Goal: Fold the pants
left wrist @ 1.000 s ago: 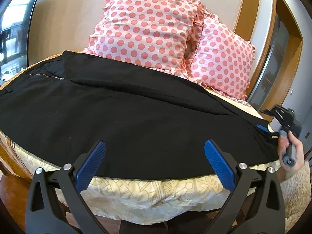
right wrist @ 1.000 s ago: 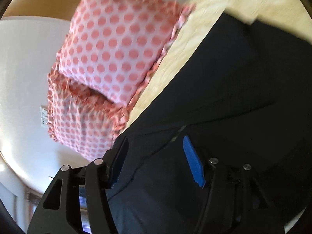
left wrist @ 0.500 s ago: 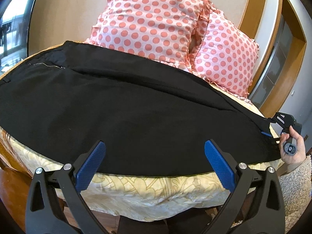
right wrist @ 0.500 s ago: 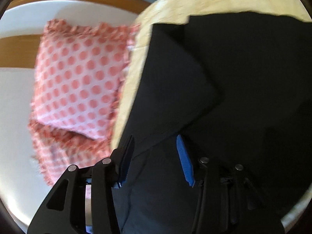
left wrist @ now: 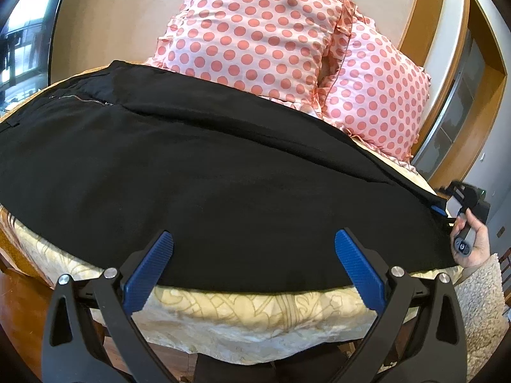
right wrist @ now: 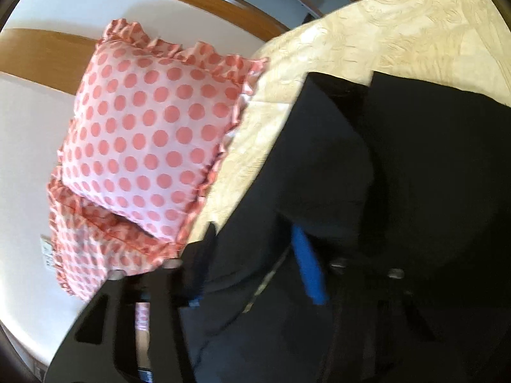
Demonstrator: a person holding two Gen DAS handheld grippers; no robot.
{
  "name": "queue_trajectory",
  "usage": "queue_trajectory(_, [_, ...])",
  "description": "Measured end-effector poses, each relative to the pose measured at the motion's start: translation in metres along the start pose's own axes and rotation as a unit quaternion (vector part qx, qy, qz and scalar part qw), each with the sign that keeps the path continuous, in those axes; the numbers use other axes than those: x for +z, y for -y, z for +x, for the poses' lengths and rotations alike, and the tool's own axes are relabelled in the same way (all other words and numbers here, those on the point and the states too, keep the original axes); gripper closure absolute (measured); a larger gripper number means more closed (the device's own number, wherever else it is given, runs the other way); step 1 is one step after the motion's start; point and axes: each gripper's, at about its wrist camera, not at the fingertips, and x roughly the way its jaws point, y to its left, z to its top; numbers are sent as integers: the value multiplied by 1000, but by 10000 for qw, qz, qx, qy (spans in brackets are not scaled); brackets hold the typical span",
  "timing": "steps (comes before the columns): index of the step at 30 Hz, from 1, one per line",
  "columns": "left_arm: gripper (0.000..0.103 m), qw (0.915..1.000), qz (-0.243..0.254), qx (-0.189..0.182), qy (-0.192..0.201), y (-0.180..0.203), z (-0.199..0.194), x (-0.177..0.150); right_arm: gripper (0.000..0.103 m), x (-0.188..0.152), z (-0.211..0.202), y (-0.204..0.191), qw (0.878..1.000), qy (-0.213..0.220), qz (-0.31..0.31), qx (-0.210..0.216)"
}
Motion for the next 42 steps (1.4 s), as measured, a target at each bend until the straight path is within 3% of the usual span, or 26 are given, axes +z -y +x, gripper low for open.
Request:
queue_trajectory(1, [2, 10000, 7, -67, -10, 0, 1, 1, 80, 1, 2, 4, 10000, 26, 38, -45])
queue_trajectory(3, [2, 9998, -10, -198, -65, 0, 4, 3, 89, 4, 6, 8, 9999, 31, 89, -81])
queue_trajectory(8, [2, 9990, -194, -404, -88, -3, 4, 7, 83, 4, 6, 9, 9994, -173, 300, -75])
queue_trajectory(14, [2, 9986, -228, -449, -134, 1, 3, 8, 80, 3, 7, 4, 9997, -28, 77, -223])
queue_trajectory(15, [2, 9986, -218, -459, -126, 1, 3, 8, 82, 5, 9, 3, 9999, -25, 18, -152])
queue_trajectory(17, [2, 9988, -204, -441, -32, 2, -1, 13, 98, 7, 7, 3, 9999, 12, -70, 130])
queue_trajectory(19, [2, 9985, -195, -487, 165, -1, -9, 20, 100, 8, -8, 3, 9984, 163, -189, 513])
queue_trajectory(24, [2, 9985, -289, -183, 425, -16, -16, 60, 101, 4, -71, 19, 9905, 676, -449, 1112])
queue_trajectory(28, [2, 9975, -480, -80, 509, -34, -2, 108, 101, -4, -88, 47, 9926, 639, -497, 910])
queue_trajectory(31, [2, 9980, -543, 204, 264, -46, 32, 153, 101, -4, -73, 58, 9958, 367, -386, 750])
queue_trajectory(35, [2, 9963, -787, 304, -171, -54, 75, 192, 97, -1, -66, 60, 9982, -39, -283, 536])
queue_trajectory(37, [2, 9945, -968, 329, -229, -59, 90, 203, 75, 0, -69, 61, 9981, -183, -224, 544])
queue_trajectory(39, [2, 9939, -986, 423, -243, -61, 101, 212, 67, 1, -68, 57, 9979, -223, -227, 566])
queue_trajectory(42, [2, 9929, -968, 637, -275, -65, 119, 224, 64, -1, -65, 50, 9986, -280, -284, 342])
